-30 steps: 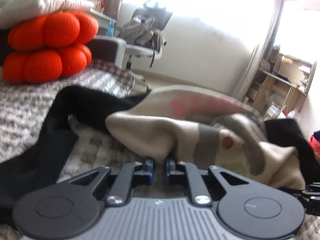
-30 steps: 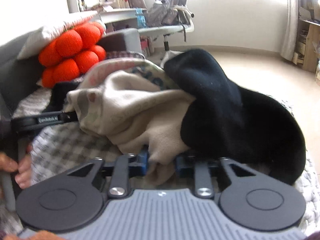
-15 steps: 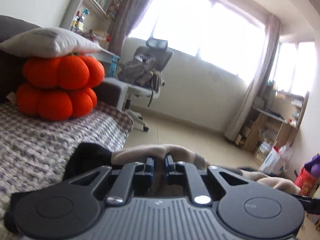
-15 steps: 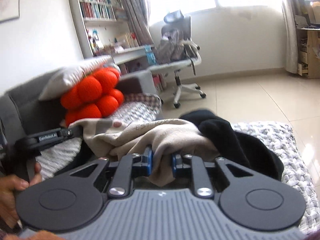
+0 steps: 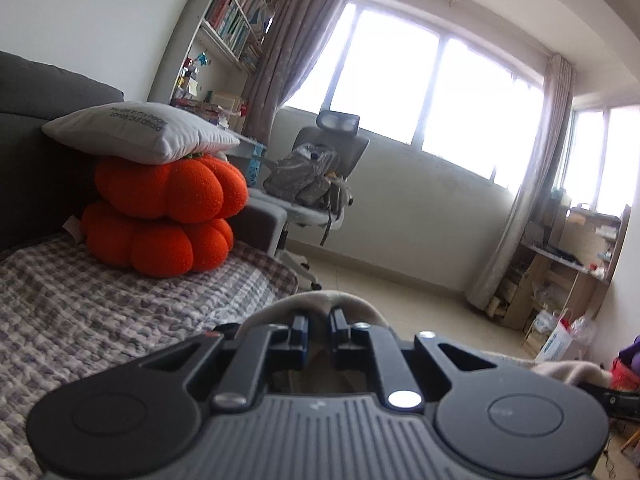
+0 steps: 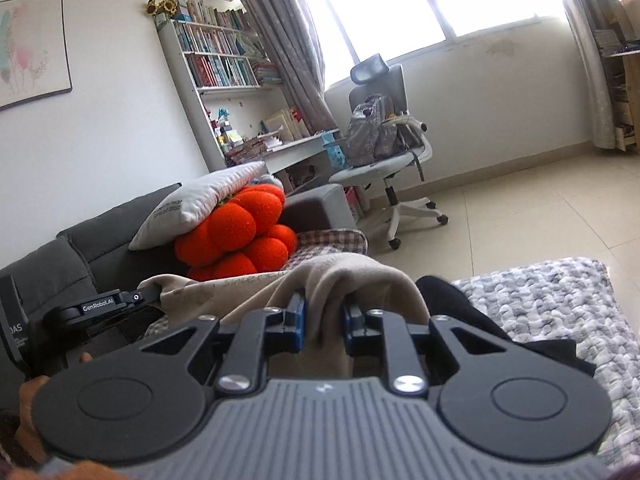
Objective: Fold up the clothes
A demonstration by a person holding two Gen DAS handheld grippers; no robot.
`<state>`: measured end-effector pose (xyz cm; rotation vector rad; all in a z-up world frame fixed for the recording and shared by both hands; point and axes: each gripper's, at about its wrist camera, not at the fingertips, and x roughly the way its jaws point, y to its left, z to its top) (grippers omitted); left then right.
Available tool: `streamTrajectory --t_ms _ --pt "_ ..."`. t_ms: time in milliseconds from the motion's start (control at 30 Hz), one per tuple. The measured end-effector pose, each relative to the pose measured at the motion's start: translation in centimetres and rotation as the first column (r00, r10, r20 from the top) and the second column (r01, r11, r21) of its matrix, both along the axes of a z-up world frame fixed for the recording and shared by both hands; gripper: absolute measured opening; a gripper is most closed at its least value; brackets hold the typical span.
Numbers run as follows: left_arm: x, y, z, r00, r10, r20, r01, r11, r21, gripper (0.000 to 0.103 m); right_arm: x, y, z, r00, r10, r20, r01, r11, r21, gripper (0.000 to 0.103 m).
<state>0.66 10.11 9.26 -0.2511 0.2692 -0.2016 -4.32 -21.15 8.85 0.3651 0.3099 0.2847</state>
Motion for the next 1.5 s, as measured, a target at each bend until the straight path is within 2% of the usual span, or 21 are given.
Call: streamTrajectory --t_ms 233,433,800,967,1067,1200,1233,1300,1500 --pt "3.1 -0.7 -3.3 0.993 0.012 -0.117 -0.006 0.999 0.048 0.01 2.3 0.5 -2.4 0.992 0.0 -0.128 -0.002 1.0 -0.011 0.021" --pt "5.7 -1.8 -5.2 0.986 0.013 -0.165 0.001 0.997 0.084 0.011 5.6 -0.1 -5.0 0.97 -0.015 -0.245 0.02 1.0 0.015 0.021" --pt "10.7 -3.7 -8.9 0.963 0.029 -0.266 0.0 0.994 0.11 0.012 9.5 -0.7 -7.8 0.96 -0.023 -0.281 0.012 0.999 -0.042 0.021" --pt "11.7 -4.7 -10.3 0.953 0.037 -0.3 0.012 0.987 0.159 0.012 9.9 -0.7 -8.1 0.96 -0.011 -0.278 -0.006 0.998 -0.061 0.021" --pt "11.3 -5.0 -9.9 0.955 0.037 -0.293 0.017 0.984 0.179 0.012 9.7 -0.5 -7.9 0.962 0.003 -0.271 -0.024 0.997 -0.074 0.025" --pt "10.3 -4.5 -8.7 0.951 0.003 -0.309 0.043 0.989 0.143 0.028 9.3 -0.6 -7.4 0.964 0.017 -0.266 -0.041 0.996 -0.082 0.044" --pt "9.8 -4.2 -8.3 0.95 -0.006 -0.312 0.049 0.99 0.129 0.034 9.0 -0.7 -7.2 0.964 0.02 -0.265 -0.042 0.996 -0.079 0.048" --pt "9.0 -3.8 -7.5 0.948 -0.022 -0.316 0.058 0.993 0.104 0.039 8.4 -1.1 -6.7 0.966 0.021 -0.259 -0.039 0.997 -0.063 0.052" --pt "6.1 -1.7 -5.9 0.931 -0.044 -0.364 0.074 0.995 0.07 0.044 6.2 -2.2 -5.5 0.968 0.022 -0.249 -0.026 1.0 -0.015 0.054"
